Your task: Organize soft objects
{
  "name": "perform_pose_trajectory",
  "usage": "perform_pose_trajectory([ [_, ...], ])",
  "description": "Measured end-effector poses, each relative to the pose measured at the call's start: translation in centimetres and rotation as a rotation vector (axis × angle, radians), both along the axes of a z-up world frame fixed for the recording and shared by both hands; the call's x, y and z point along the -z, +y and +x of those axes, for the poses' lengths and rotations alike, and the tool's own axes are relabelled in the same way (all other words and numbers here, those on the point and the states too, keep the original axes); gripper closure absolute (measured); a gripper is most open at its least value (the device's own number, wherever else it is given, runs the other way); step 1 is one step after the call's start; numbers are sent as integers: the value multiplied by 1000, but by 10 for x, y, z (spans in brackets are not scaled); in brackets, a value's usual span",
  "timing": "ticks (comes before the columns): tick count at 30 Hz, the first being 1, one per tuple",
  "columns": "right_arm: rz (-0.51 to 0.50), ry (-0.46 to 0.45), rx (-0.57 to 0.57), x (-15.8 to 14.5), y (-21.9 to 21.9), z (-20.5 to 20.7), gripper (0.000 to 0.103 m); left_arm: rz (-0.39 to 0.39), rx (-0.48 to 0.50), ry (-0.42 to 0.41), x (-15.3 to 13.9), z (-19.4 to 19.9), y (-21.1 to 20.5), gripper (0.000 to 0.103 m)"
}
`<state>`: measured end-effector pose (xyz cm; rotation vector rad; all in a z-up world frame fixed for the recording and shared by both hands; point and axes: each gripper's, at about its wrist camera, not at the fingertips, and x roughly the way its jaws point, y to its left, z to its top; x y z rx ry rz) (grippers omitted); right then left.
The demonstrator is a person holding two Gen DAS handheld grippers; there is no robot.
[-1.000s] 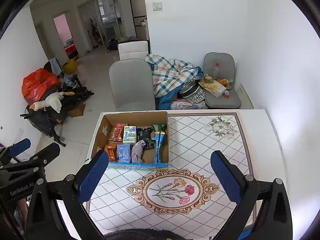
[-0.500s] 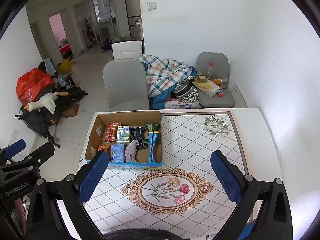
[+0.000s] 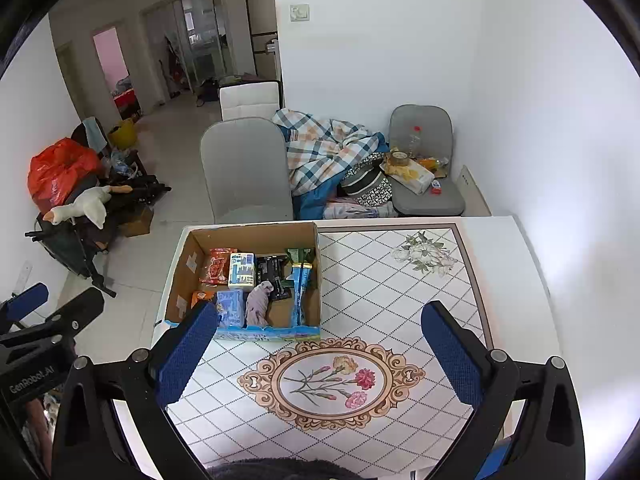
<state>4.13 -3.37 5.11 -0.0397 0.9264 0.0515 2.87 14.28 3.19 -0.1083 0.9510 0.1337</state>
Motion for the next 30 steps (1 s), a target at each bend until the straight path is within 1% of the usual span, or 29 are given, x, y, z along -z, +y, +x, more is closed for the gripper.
perform_pose_trajectory([
  [30,-10,-2,7,1,1,4,0,-8,1,1,0,0,1,2],
])
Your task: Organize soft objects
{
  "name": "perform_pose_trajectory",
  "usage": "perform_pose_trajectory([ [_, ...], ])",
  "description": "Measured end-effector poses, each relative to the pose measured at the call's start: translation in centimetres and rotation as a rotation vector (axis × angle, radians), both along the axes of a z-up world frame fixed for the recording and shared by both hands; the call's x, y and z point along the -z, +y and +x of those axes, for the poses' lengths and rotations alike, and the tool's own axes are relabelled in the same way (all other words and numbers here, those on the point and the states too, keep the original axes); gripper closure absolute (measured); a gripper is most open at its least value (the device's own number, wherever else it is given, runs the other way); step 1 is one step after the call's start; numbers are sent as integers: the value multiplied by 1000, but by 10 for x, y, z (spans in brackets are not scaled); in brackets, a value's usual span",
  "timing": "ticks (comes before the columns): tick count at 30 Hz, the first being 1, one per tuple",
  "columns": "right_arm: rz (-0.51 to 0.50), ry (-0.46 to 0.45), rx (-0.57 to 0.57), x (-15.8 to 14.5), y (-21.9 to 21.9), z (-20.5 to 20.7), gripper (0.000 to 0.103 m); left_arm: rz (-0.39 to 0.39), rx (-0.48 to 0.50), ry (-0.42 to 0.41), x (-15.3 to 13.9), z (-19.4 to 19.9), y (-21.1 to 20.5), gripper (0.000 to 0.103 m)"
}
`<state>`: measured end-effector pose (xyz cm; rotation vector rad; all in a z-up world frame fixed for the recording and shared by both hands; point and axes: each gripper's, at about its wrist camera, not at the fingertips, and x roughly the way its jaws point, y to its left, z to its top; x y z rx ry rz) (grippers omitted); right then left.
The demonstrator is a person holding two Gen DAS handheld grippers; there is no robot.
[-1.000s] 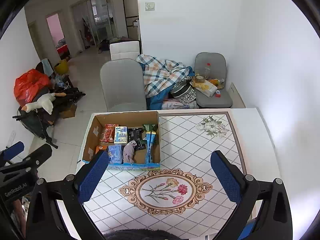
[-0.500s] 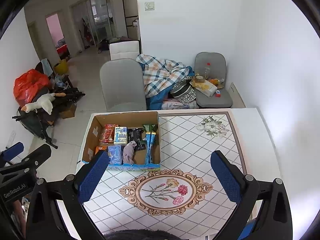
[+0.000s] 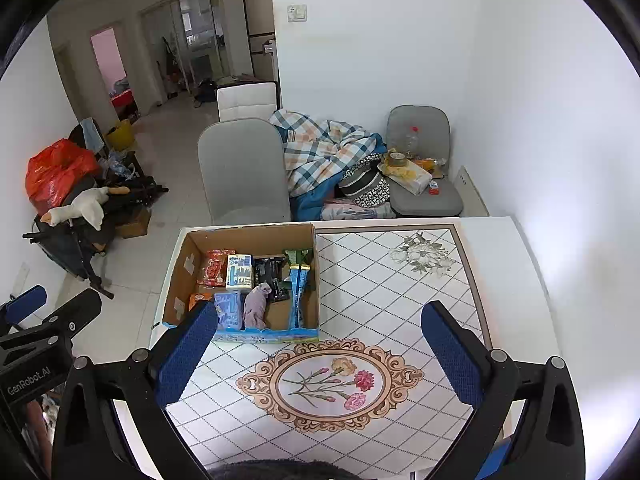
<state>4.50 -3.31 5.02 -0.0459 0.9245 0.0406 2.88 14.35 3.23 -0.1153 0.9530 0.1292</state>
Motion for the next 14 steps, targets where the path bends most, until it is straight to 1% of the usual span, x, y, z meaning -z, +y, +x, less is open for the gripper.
perform_pose_trajectory([
  [14,3,7,-5,2,6,-4,0,0,1,-4,0,1,3,2],
])
